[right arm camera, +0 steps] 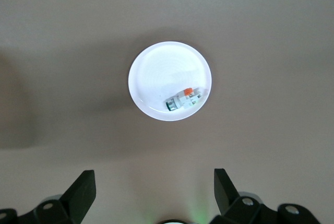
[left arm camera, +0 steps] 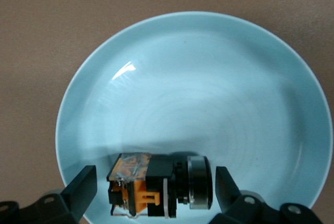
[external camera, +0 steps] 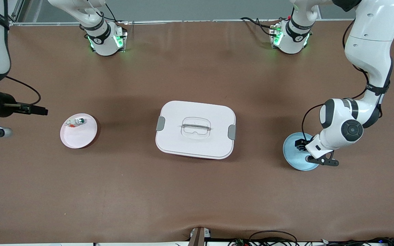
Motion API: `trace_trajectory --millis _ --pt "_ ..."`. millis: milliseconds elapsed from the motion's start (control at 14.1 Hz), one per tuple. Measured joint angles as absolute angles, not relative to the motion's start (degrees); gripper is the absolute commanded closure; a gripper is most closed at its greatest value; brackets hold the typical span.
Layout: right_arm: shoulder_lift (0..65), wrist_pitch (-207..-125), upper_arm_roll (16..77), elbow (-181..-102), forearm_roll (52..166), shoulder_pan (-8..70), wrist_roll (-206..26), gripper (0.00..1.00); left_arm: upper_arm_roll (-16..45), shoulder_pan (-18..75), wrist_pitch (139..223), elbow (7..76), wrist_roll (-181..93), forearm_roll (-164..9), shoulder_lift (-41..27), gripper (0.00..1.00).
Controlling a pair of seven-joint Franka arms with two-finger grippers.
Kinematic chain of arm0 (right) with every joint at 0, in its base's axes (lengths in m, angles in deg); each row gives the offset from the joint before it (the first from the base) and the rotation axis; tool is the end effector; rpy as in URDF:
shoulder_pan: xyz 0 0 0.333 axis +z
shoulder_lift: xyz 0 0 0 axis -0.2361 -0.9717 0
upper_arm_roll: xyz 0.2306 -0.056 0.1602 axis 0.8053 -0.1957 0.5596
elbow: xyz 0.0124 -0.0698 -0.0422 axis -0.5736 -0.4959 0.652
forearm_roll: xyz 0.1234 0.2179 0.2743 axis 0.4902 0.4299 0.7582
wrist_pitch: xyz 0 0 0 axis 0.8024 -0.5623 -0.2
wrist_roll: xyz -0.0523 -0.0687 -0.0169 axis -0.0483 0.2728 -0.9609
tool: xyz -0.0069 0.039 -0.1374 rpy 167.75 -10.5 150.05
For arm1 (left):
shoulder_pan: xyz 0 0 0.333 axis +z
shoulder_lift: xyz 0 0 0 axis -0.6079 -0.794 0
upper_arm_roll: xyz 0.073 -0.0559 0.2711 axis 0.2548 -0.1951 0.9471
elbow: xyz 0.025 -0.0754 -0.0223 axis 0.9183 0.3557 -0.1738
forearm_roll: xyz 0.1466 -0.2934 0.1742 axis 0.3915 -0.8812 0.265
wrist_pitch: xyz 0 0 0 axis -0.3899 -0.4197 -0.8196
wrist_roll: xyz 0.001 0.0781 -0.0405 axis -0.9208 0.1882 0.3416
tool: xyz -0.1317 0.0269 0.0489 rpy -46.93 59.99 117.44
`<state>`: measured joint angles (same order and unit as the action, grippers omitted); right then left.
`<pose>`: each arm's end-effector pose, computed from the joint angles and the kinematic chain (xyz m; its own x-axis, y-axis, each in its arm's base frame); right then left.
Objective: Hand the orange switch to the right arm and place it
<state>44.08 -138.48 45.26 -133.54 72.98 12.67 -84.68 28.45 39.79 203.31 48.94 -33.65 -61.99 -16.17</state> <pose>0.5554 -0.0673 0.4367 0.9576 -0.1349 -0.2547 -0.1382 -0.9904 0.0051 0.5981 -0.0180 0.1377 0.9817 -0.1825 -0.0550 -0.1840 -0.9826 -0.0234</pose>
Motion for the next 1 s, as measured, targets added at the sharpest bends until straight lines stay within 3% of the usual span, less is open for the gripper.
trace_trajectory --millis 284,640,782,995 --pt "43.69 -139.26 45.27 -133.58 73.16 9.84 -89.78 0.00 28.45 39.79 203.48 48.92 -33.65 -61.99 -16.32 0.00" --pt "43.65 -141.74 46.25 -133.40 75.03 11.72 -89.81 0.00 28.45 39.80 203.61 48.89 -33.66 -61.99 -16.42 0.54" --pt "43.65 -142.88 46.25 -133.40 75.03 12.24 -89.80 0.00 28.45 39.80 203.64 48.86 -33.66 -61.99 -16.42 0.65" --pt "43.65 -143.55 46.25 -133.40 75.05 12.35 -88.68 0.00 28.45 39.80 203.67 48.85 -33.69 -61.99 -16.42 0.66"
